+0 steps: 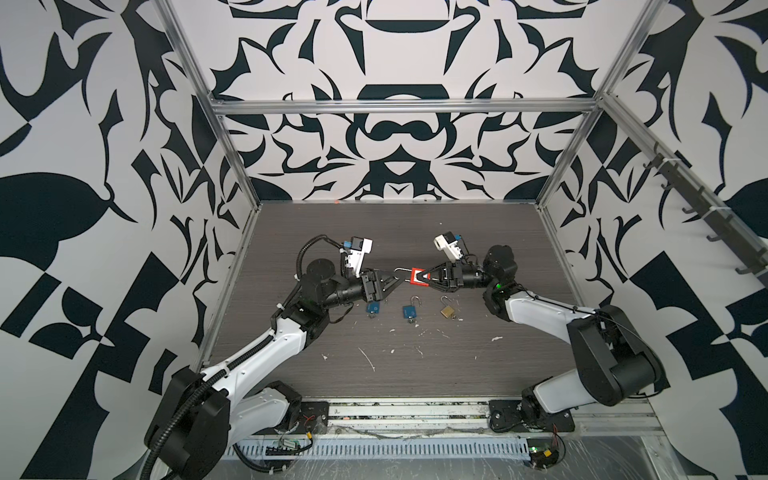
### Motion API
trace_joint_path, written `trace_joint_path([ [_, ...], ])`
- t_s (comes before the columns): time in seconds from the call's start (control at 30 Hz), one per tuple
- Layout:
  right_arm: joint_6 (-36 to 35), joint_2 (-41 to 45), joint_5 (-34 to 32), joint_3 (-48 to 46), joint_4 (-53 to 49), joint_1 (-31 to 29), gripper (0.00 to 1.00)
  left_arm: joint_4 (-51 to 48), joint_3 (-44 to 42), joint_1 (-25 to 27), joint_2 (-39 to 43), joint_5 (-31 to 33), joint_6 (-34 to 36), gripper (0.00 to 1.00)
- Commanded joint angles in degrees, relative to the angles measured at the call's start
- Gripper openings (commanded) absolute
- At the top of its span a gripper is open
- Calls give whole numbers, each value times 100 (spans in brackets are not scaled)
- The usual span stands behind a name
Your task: Lock with the key
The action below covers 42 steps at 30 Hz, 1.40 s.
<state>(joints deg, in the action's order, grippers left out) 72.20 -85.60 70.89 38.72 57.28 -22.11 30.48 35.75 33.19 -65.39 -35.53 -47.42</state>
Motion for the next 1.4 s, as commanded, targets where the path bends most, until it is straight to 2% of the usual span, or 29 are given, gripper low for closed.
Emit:
trace_joint_path([
  [0.0,266,-50,134,73,886,-89,0,-350,293,224,-215,64,285,71],
  [0.1,298,-88,138,83,974,-118,0,-362,447,373,-396,75,281,64],
  [0.17,309,-98,143,62,1008,-116,0,-366,544,448,-508,89,264,54],
  [0.3,346,-83,145,9,1084,-114,0,-361,618,512,-572,116,227,43],
  [0.4,347,-76,183,-30,1100,-118,0,-320,583,523,-516,168,192,43],
  [0.53,334,-84,223,-50,1110,-118,0,-120,467,514,-400,227,18,50],
  [0.6,321,-88,232,-64,1116,-118,0,-69,459,513,-354,240,-12,50],
  [0.87,365,-67,214,-122,1278,-112,0,488,451,504,-509,18,-387,39],
  [1.13,372,-103,199,-136,1357,-116,0,1923,297,337,-996,-412,-1295,31],
  [1.37,364,-116,194,-120,1375,-114,0,1997,312,337,-1039,-435,-1363,20],
])
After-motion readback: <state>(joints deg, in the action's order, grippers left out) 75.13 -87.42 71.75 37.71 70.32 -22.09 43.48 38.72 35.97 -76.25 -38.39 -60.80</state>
